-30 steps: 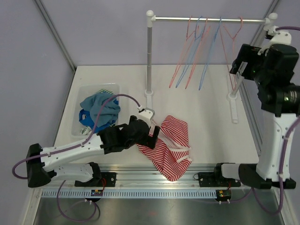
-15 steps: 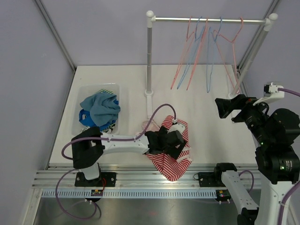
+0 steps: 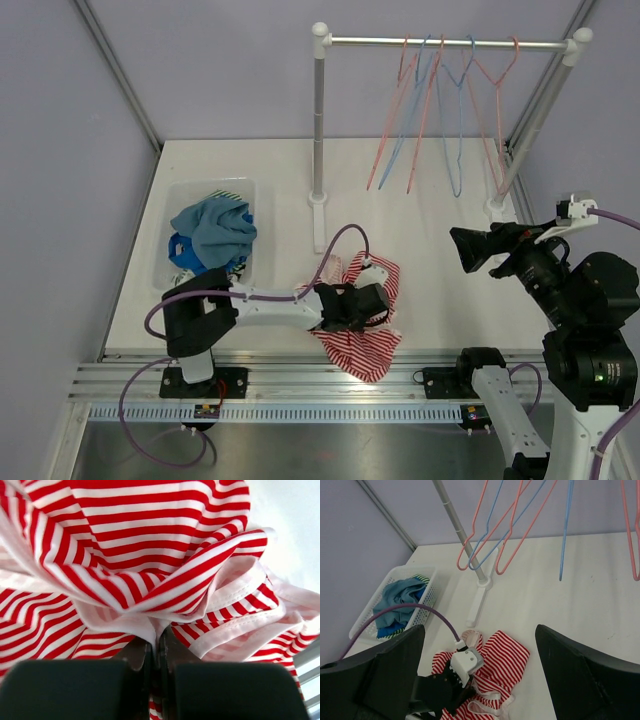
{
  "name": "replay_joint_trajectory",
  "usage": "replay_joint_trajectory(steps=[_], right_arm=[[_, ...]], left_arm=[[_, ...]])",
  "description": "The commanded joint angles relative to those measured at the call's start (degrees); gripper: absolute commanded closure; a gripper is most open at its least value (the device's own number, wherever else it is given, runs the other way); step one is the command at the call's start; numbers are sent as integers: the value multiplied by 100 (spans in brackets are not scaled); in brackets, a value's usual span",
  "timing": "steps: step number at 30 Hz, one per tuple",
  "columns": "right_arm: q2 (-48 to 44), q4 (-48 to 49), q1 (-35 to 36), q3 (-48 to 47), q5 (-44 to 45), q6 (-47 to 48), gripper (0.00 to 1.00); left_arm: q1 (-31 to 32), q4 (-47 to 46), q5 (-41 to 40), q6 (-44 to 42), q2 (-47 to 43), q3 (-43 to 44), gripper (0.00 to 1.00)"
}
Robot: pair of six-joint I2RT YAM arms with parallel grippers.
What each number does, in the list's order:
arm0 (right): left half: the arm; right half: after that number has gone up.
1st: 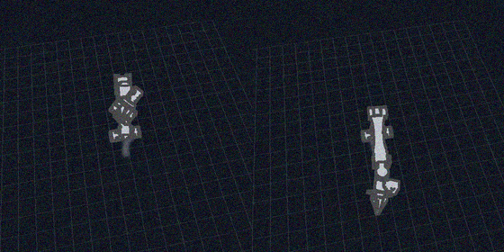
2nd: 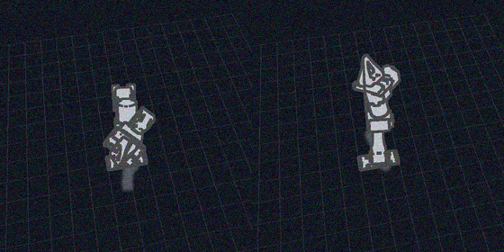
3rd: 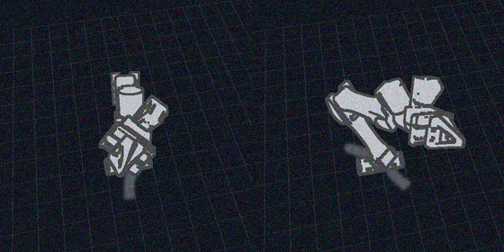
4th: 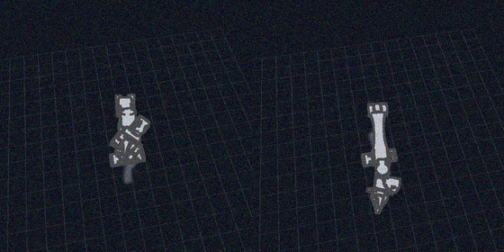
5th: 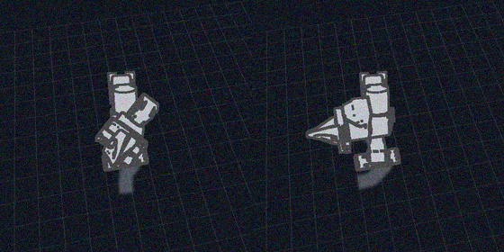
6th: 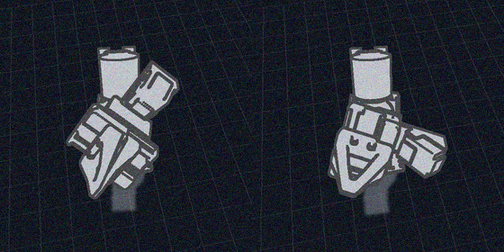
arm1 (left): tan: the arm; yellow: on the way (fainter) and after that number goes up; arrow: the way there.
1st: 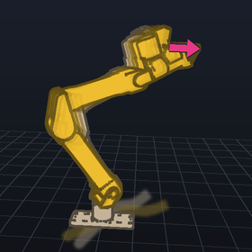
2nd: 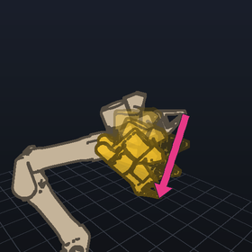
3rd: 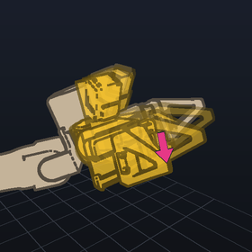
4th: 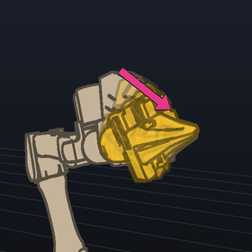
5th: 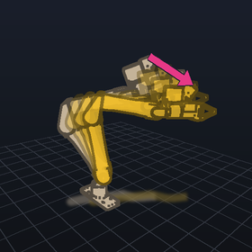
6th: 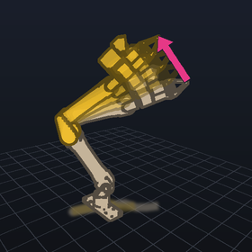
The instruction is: Remove the tank top from the hanger
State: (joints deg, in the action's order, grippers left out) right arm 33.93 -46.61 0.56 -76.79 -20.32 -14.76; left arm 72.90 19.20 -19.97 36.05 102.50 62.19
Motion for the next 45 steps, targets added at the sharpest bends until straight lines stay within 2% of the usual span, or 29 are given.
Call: replay_joint_trajectory(steps=[1,5,8,11,14,18,20,26,27,31,33,39,42,45], right_arm=[[-71,284,-12,85,-209,70,0],[-45,161,-12,68,-201,202,0],[-97,161,-3,68,-139,228,1],[-141,196,-12,59,-157,237,1],[-159,205,-12,59,-183,237,1],[-176,223,-12,59,-227,255,0],[-185,214,-12,51,-227,281,1],[-203,223,-3,68,-359,342,1],[-212,223,-12,77,-376,343,1],[-238,284,-3,86,-438,360,1],[-221,275,-3,59,-517,369,0],[-343,468,-12,208,-710,273,1],[-405,425,-12,226,-763,342,0],[-484,354,-12,209,-720,430,1]], left_arm=[[-92,993,-1084,200,-982,248,100],[-539,1743,-1703,-106,-2135,705,100],[-1163,2262,-1791,-519,-2813,1205,100],[-2075,2746,-1739,-852,-3208,1828,100],[-2630,3071,-1616,-1265,-3271,2278,100],[-3815,3309,-1098,-1601,-3149,2832,100],[-4203,3344,-703,-1802,-3078,2921,100],[-6161,3521,596,-2426,-2314,2948,100],[-6339,3520,599,-2480,-2200,2887,100],[-6754,3240,985,-2349,-1594,2439,100],[-6920,3283,1082,-2287,-927,2359,100],[-6956,2967,1434,-2331,566,2078,100],[-6930,3037,1320,-2366,1138,1981,100],[-6843,3107,1145,-2340,1229,1981,100]])
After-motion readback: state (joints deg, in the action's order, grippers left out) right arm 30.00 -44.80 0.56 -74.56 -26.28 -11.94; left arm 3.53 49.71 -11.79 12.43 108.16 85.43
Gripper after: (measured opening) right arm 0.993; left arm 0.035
